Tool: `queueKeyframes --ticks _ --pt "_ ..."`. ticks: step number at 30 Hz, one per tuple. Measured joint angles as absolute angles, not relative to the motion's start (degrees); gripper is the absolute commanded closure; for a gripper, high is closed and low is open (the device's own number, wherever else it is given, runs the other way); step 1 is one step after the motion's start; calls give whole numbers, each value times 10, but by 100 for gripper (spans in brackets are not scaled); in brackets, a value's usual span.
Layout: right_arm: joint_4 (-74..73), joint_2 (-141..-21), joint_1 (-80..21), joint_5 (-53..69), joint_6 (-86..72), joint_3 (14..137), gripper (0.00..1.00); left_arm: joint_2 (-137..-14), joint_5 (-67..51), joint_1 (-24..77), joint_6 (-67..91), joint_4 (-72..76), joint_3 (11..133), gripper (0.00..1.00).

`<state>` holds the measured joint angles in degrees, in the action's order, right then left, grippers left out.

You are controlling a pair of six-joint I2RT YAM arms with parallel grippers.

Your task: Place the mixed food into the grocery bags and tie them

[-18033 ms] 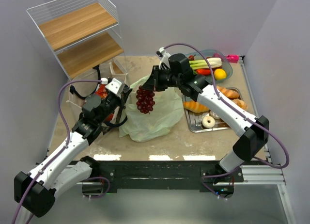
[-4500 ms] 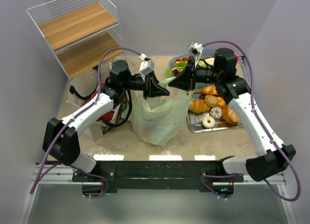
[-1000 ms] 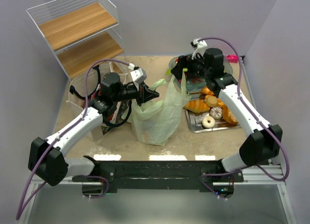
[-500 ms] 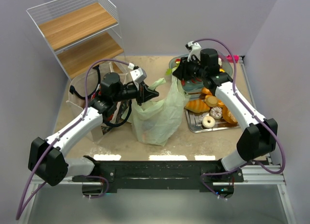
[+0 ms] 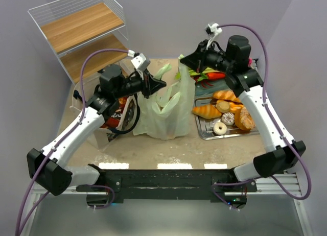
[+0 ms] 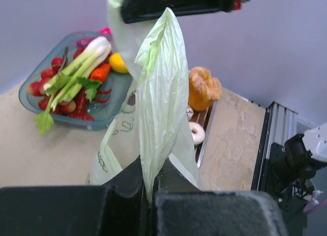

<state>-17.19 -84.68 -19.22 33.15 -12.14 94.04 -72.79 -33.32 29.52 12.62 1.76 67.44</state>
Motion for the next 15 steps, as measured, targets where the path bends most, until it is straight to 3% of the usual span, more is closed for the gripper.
queueKeyframes --ticks 6,15 --pt "-152 -800 -192 422 -119 944 100 -769 -344 293 150 -30 753 100" --pt "-139 -779 -195 495 -114 831 100 -889 -405 293 157 -85 768 100"
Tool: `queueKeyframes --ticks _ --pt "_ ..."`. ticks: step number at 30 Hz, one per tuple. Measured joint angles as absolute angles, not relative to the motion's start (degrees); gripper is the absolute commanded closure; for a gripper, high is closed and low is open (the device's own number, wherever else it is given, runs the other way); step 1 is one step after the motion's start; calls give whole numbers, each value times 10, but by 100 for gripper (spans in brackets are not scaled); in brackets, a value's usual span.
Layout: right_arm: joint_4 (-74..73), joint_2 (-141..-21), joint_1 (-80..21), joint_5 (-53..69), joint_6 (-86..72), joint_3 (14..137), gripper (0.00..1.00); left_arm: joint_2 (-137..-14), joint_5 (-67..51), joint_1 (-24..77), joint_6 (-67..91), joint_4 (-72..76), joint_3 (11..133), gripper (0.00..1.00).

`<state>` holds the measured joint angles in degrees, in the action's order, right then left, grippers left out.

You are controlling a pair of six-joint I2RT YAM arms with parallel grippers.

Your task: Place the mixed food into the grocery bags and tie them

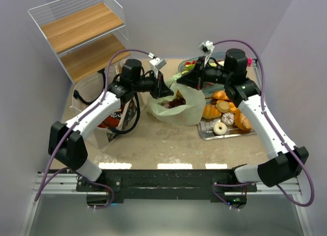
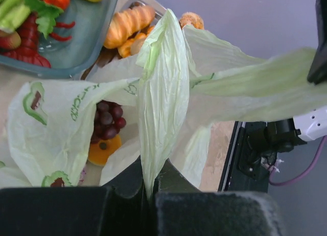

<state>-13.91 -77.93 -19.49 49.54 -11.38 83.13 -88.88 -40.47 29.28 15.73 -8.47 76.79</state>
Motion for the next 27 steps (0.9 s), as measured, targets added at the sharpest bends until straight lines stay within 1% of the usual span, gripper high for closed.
queueKeyframes --ticks 7,8,11,13,14,16,20,23,27 --pt "-92 -780 -199 519 -156 762 100 -901 -457 293 142 -66 748 100" --pt "-84 -780 -201 519 -163 758 100 -899 -464 293 136 -60 744 91" --pt "-59 -783 -205 520 -185 755 100 -892 -481 293 114 -54 732 73" --pt "-44 -787 -207 520 -197 755 100 -891 -489 293 104 -52 729 66" --pt "-36 -790 -207 520 -204 755 100 -891 -494 293 98 -52 728 59" --pt "-21 -798 -208 519 -216 755 100 -889 -504 293 89 -51 723 54" --pt "-11 -814 -209 515 -229 755 100 -880 -517 293 78 -44 708 39" --pt "-10 -821 -211 508 -232 755 100 -872 -521 293 79 -29 695 36" --pt "-8 -825 -218 502 -236 755 100 -869 -523 293 92 11 684 35"
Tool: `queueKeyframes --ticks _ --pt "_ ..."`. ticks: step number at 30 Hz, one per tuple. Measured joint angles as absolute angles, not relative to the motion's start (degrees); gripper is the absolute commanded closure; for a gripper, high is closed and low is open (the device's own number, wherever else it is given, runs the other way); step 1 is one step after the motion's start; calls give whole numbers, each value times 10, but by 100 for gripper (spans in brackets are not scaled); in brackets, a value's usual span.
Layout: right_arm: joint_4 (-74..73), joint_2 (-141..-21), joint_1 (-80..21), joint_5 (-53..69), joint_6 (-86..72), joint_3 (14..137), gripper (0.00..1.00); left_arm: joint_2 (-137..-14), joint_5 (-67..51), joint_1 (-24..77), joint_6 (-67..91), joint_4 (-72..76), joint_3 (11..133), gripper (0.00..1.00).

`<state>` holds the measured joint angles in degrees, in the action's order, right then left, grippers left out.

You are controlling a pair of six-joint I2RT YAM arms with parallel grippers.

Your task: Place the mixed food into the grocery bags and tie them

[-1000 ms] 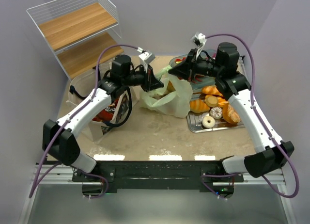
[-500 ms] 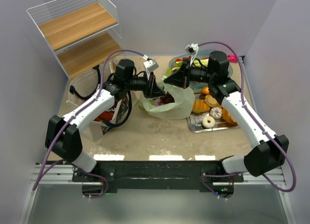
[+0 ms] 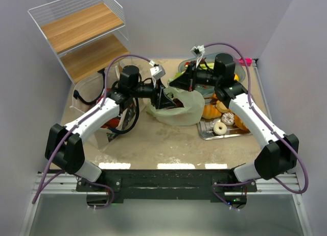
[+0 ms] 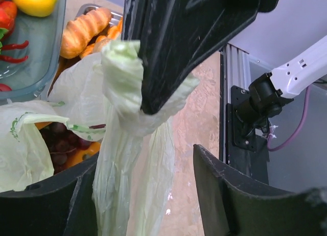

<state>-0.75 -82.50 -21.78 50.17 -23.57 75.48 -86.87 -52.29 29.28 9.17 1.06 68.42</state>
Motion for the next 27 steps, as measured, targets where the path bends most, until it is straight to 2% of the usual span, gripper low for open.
queueKeyframes --ticks 9,18,23,24,27 --pt "12 -829 -239 485 -249 754 100 -867 -520 293 142 97 656 36" --pt "15 -841 -241 472 -251 741 100 -864 -512 293 192 165 621 45" --pt "23 -840 -241 468 -258 727 100 -863 -500 293 225 209 604 58" --pt "25 -840 -241 466 -260 724 100 -862 -497 293 231 215 602 66" --pt "31 -840 -241 460 -267 717 100 -862 -488 293 246 230 597 76"
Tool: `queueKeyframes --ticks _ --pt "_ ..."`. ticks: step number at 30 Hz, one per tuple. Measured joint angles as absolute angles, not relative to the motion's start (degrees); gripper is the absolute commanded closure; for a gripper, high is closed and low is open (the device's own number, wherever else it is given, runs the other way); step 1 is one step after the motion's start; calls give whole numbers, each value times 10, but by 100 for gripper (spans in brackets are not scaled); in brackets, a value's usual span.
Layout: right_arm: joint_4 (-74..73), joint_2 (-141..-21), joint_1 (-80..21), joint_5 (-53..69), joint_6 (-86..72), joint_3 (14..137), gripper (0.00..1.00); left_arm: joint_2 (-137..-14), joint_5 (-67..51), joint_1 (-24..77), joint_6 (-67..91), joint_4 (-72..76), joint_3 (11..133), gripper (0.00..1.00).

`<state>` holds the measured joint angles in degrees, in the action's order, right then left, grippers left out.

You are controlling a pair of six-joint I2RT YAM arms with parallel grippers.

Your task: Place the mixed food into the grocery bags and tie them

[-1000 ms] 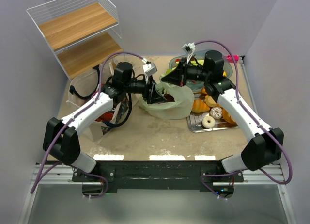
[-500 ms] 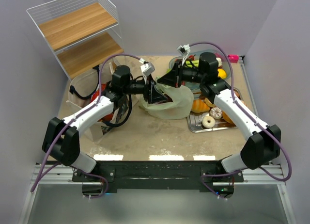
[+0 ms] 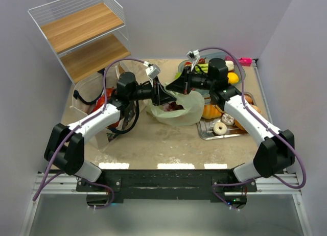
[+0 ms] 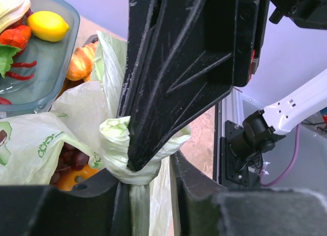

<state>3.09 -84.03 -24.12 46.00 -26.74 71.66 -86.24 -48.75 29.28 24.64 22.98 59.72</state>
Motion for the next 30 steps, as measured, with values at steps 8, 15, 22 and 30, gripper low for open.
queueKeyframes --ticks 8,15,22,30 --pt "46 -839 -241 459 -281 713 100 -862 -468 293 279 274 577 100" --pt "46 -839 -241 455 -290 710 62 -861 -460 293 285 291 565 100" --pt "11 -839 -241 456 -296 764 32 -854 -472 293 261 263 564 100" --pt "-12 -828 -223 437 -291 799 16 -845 -498 293 228 245 563 100"
